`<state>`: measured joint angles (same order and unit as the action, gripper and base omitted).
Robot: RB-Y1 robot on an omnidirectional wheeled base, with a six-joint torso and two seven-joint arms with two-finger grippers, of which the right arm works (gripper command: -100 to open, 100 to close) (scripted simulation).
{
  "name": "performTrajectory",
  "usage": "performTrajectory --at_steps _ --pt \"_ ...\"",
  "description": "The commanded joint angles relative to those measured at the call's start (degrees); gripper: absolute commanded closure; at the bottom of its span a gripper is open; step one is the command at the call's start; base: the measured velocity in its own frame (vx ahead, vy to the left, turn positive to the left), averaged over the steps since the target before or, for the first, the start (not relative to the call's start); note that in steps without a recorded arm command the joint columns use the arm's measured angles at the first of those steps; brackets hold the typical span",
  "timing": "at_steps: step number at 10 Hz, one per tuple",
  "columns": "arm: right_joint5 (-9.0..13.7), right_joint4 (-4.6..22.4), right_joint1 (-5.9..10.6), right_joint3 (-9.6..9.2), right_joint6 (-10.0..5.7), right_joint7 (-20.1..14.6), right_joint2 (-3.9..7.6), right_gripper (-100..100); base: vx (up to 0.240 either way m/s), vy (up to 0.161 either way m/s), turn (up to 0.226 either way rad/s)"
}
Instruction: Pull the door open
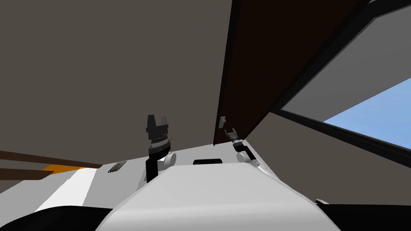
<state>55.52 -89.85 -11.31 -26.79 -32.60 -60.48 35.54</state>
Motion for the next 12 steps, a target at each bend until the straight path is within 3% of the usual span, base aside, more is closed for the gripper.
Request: performTrajectory --at_steps 1,4,5,7,12 --pt "1.3 1.2 0.35 -0.85 -0.26 -1.9 1.00 -100 0.041 -0.077 0.083" --pt "3.8 3.5 1.23 -2.25 -0.45 -5.1 2.76 -100 0.048 -0.068 0.110" --pt "3.4 2.9 1.05 -1.84 -0.21 -4.4 2.54 -100 0.018 -0.029 0.019" --pt "4.0 6.2 2.02 -0.06 -0.69 -5.9 2.54 -100 0.101 0.016 0.270" --pt "4.9 11.2 3.51 2.86 -1.34 -8.0 2.47 -100 0.132 0.004 0.173"
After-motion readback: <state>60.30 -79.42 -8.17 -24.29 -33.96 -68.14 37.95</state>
